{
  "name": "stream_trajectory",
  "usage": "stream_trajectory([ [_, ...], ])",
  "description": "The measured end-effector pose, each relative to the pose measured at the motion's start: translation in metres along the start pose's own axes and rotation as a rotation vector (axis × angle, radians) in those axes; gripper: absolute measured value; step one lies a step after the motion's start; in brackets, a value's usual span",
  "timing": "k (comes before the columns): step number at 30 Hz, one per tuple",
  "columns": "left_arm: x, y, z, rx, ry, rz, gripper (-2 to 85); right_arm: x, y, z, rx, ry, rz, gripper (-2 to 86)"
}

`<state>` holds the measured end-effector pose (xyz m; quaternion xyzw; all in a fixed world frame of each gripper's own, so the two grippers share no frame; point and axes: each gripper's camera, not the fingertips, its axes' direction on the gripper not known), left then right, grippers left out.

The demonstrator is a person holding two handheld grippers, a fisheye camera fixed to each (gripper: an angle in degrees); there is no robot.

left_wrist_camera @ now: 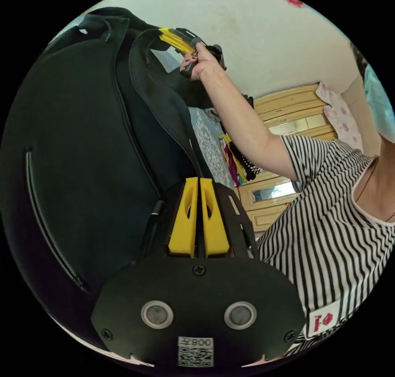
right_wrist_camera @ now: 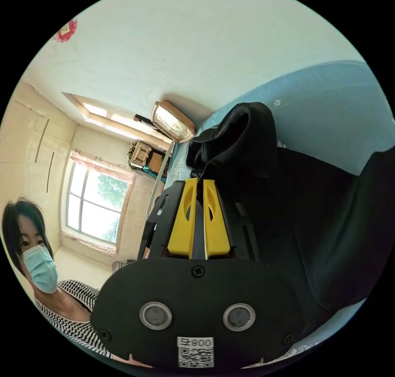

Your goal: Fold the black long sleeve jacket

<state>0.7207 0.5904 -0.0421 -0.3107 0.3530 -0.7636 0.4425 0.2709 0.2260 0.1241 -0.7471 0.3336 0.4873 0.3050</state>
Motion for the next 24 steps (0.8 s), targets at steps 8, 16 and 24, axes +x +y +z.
stream_trajectory([
  [8,-0.036,0.018,-0.046,0.073,-0.062,-0.059,0.8,0.026,-0.034,0.07,-0.016,0.046,0.044,2.4],
  [16,-0.081,0.047,-0.038,0.003,-0.104,-0.168,1.9,0.069,-0.023,0.101,-0.043,-0.019,0.102,4.8],
  [24,-0.089,0.081,-0.046,-0.082,-0.044,-0.214,3.1,0.034,0.069,0.024,-0.101,0.091,0.027,7.4],
])
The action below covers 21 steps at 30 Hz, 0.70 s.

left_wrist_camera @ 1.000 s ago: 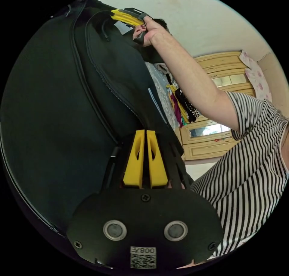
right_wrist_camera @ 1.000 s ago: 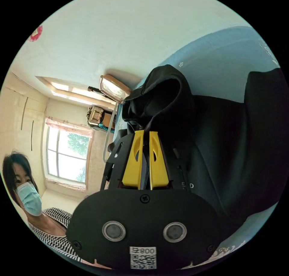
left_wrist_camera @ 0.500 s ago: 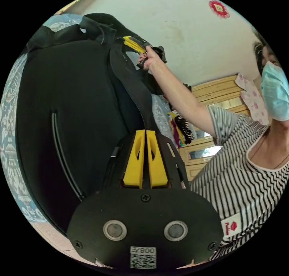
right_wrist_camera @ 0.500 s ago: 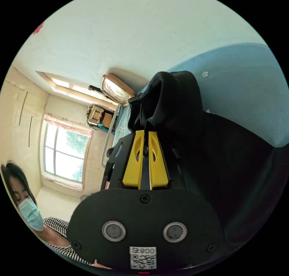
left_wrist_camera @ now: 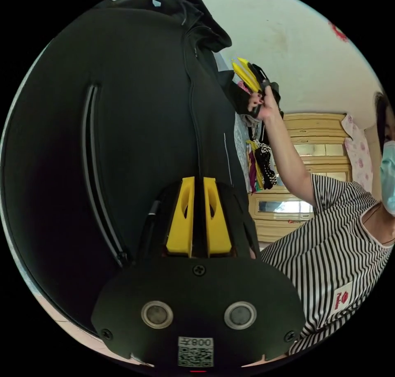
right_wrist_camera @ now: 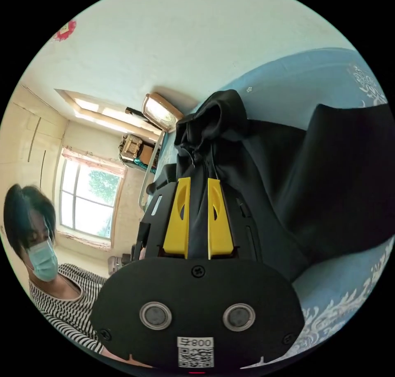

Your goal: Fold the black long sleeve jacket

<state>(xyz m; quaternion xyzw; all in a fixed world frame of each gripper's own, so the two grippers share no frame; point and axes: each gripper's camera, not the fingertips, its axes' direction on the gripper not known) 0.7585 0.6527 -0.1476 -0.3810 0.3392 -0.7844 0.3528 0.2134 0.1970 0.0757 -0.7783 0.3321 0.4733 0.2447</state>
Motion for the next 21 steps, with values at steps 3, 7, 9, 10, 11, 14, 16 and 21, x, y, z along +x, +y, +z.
stream_trajectory([
  [3,0.008,0.011,-0.001,-0.032,-0.04,-0.001,3.1,-0.025,0.073,-0.006,-0.115,0.087,-0.019,7.2],
  [7,0.028,0.032,-0.017,-0.053,-0.095,0.02,3.3,-0.054,0.18,-0.004,-0.261,0.186,0.048,7.3],
  [9,0.034,0.049,-0.034,-0.038,-0.134,0.008,3.5,-0.063,0.22,-0.008,-0.289,0.223,0.096,7.3],
  [10,0.036,0.063,-0.05,-0.013,-0.161,-0.009,3.9,-0.068,0.243,-0.013,-0.301,0.254,0.128,7.4],
  [11,0.037,0.071,-0.059,0.004,-0.178,-0.021,4.1,-0.069,0.254,-0.015,-0.302,0.27,0.146,7.5],
  [14,0.033,0.112,-0.104,0.082,-0.304,-0.109,5.9,-0.074,0.297,-0.03,-0.293,0.328,0.221,7.9],
  [16,0.023,0.141,-0.133,0.142,-0.385,-0.192,7.6,-0.075,0.319,-0.033,-0.292,0.362,0.268,8.4],
  [21,-0.002,0.171,-0.149,0.187,-0.449,-0.34,9.8,-0.077,0.336,-0.019,-0.29,0.306,0.322,9.5],
])
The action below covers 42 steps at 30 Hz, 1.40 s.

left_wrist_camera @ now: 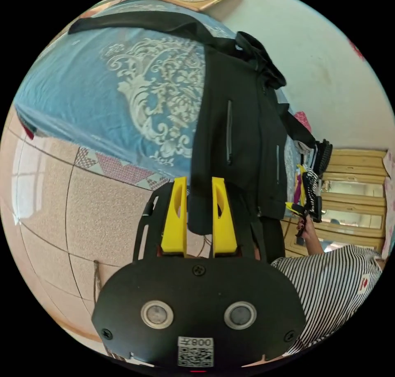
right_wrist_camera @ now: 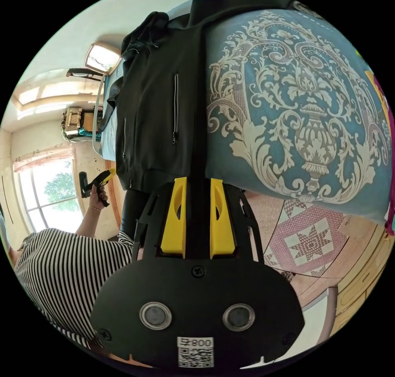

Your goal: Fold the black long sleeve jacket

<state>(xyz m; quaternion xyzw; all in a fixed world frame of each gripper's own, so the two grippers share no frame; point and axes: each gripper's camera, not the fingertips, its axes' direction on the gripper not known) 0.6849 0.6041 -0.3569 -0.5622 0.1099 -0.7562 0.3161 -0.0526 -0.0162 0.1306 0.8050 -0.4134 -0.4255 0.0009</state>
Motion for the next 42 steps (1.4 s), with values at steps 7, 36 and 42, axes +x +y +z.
stream_trajectory([
  [7,0.003,0.002,0.018,-0.08,0.156,-0.045,6.4,-0.007,0.002,0.021,-0.023,-0.002,0.03,7.3],
  [36,0.308,-0.083,-0.051,0.05,-0.282,0.538,0.5,-0.18,-0.036,-0.063,0.169,0.231,-0.286,0.3],
  [42,0.38,-0.124,0.025,-0.131,-0.479,0.678,0.3,-0.249,-0.084,0.027,-0.031,0.582,-0.486,0.2],
])
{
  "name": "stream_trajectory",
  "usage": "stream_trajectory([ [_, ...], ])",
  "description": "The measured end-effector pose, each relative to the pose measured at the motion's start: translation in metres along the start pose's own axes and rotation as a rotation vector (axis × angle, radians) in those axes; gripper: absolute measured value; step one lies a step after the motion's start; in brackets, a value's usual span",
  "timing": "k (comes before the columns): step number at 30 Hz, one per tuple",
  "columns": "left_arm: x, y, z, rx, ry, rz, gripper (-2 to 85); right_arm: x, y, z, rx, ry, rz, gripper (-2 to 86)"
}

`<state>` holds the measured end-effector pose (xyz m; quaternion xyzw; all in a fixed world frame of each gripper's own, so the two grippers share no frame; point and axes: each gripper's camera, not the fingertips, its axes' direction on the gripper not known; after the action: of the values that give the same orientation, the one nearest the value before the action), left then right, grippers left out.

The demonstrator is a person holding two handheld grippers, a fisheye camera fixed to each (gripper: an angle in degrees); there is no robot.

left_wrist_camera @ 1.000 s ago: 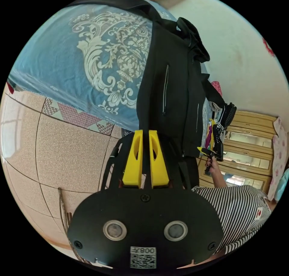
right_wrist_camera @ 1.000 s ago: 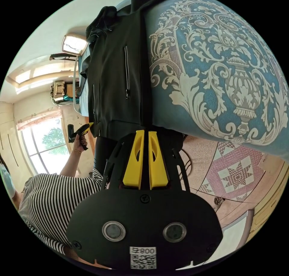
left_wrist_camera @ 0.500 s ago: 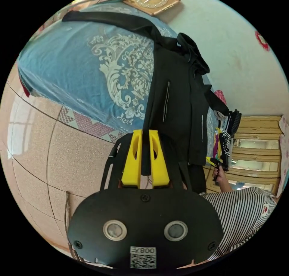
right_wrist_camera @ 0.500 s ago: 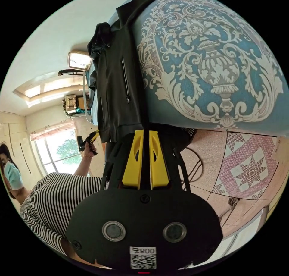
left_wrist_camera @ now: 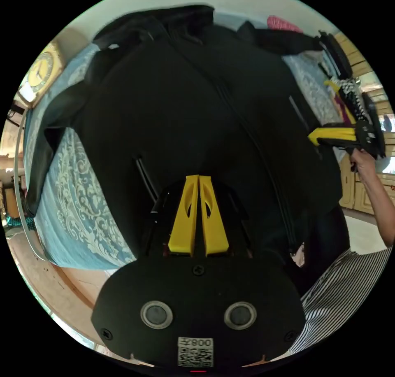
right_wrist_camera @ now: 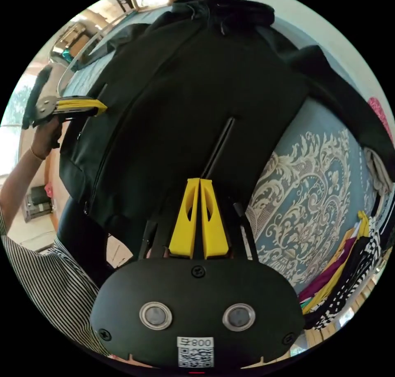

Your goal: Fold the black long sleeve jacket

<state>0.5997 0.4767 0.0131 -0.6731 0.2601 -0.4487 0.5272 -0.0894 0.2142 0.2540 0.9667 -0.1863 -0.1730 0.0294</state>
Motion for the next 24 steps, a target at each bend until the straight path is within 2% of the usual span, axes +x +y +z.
stream_trajectory([
  [6,0.003,-0.016,-0.022,0.085,0.059,-0.049,0.2,-0.035,0.034,-0.004,0.099,0.21,-0.113,0.1],
  [8,-0.001,-0.025,-0.029,0.076,0.099,-0.058,0.2,-0.032,0.042,-0.005,0.112,0.216,-0.125,0.2],
  [10,-0.001,-0.043,-0.043,0.044,0.12,-0.051,0.1,-0.014,0.052,-0.014,0.105,0.149,-0.075,0.2],
  [12,-0.001,-0.055,-0.066,0.117,0.132,-0.033,0.1,0.008,0.057,-0.03,0.111,0.052,-0.027,0.2],
  [15,-0.001,-0.093,-0.096,0.204,0.061,-0.006,0.2,0.049,0.056,-0.068,0.287,-0.091,0.048,0.4],
  [19,-0.013,-0.176,-0.106,0.203,-0.042,0.021,0.3,0.095,-0.011,-0.078,0.373,-0.105,0.064,1.4],
  [24,-0.039,-0.258,-0.1,0.157,-0.046,0.009,0.2,0.151,-0.098,-0.054,0.331,-0.216,0.082,4.8],
])
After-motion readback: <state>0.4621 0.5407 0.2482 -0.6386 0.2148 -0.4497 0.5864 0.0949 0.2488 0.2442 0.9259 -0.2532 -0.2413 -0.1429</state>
